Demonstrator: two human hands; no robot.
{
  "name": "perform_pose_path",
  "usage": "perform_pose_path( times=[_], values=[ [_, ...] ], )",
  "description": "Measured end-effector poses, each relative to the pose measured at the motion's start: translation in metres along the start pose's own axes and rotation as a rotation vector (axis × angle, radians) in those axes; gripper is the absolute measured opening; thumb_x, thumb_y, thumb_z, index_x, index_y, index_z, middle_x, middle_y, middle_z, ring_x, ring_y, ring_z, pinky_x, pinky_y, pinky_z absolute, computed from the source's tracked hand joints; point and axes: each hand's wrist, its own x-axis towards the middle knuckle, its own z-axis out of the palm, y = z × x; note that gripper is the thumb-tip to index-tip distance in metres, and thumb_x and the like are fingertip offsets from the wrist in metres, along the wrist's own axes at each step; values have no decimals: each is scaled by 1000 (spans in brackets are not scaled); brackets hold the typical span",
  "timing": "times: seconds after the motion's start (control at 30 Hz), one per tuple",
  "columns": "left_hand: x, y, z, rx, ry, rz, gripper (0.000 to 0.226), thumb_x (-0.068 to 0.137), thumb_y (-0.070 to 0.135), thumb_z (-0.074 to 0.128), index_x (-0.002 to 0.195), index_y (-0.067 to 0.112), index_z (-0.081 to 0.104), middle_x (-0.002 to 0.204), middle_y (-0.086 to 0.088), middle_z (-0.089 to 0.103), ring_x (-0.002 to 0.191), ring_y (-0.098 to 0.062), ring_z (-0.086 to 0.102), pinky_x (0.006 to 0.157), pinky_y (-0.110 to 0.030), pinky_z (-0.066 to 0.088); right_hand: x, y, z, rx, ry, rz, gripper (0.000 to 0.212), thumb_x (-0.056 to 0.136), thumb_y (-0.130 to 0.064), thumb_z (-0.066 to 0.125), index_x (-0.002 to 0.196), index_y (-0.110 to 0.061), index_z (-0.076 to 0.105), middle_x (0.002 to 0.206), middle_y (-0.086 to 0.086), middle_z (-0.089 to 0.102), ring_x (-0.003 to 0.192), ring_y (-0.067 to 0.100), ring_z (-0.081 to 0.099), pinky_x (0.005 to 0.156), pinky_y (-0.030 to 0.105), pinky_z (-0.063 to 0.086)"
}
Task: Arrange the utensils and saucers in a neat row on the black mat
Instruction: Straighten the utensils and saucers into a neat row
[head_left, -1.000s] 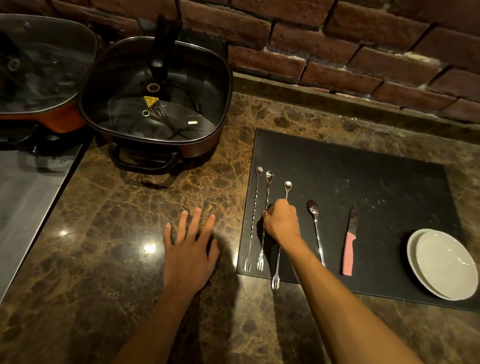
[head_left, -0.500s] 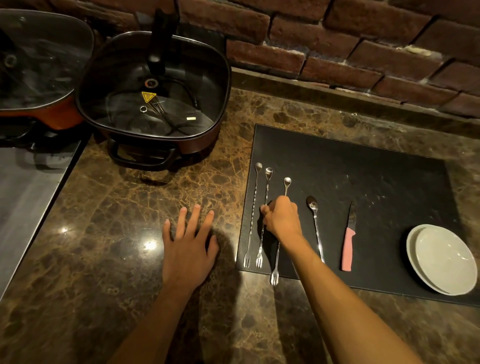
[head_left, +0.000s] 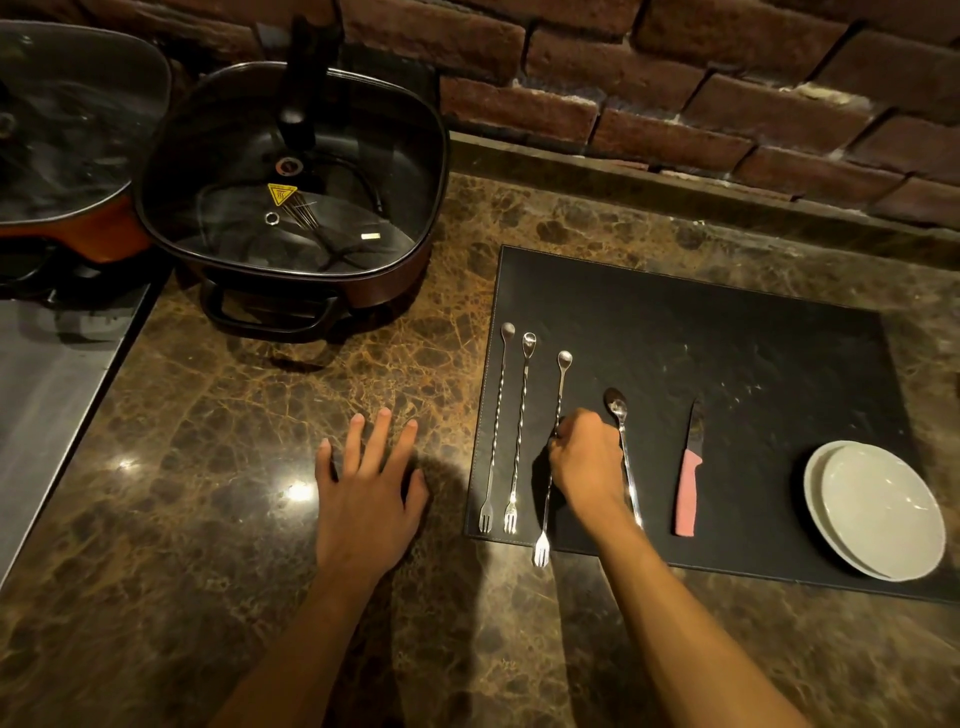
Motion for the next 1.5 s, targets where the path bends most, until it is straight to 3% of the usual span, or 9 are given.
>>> perform_pose_path(
  times=[0.13, 0.33, 0.47, 0.63, 1.2, 1.5],
  values=[
    [0, 0, 0, 1, -1, -2, 60, 102, 48, 31, 157, 28, 40, 168, -6, 36, 156, -32, 30, 120, -63, 22, 3, -2, -1, -22, -10, -24, 13, 89, -3, 50, 81, 2, 60, 90, 25, 66, 86, 45, 65, 62, 38, 47],
    [0, 1, -1, 2, -5, -7, 59, 102, 48, 32, 157, 29, 40, 168, -6, 36, 157, -32, 29, 121, -63, 23, 13, -11, -1, -18, -18, -16, 14, 89, -5, 54, 91, 2, 66, 97, 26, 66, 92, 45, 65, 65, 37, 48],
    [0, 2, -2, 1, -4, -12, 59, 101, 47, 32, 157, 28, 41, 168, -6, 36, 156, -32, 30, 121, -63, 24, 19, -15, 0, -22, -28, -4, 12, 88, -6, 56, 89, -1, 67, 88, 19, 62, 88, 42, 65, 63, 33, 43],
    [1, 2, -1, -1, -9, -9, 59, 101, 48, 32, 157, 28, 40, 167, -6, 37, 156, -32, 30, 121, -63, 23, 22, -16, 1, -10, -22, -16, 12, 90, -11, 59, 92, -3, 67, 96, 20, 65, 85, 42, 66, 68, 40, 55],
    [1, 1, -2, 9, -9, -7, 59, 101, 48, 33, 156, 28, 41, 167, -6, 37, 156, -32, 30, 120, -62, 23, 24, -19, 1, 0, -22, 0, 17, 92, -13, 59, 103, -3, 66, 104, 22, 65, 90, 41, 67, 78, 50, 58],
    [1, 3, -5, 10, -7, -11, 60, 101, 48, 31, 156, 27, 43, 167, -6, 38, 156, -32, 31, 121, -63, 24, 23, -20, 2, -4, -16, -8, 15, 92, -11, 57, 97, 0, 67, 97, 23, 67, 87, 44, 67, 76, 50, 59]
  ],
)
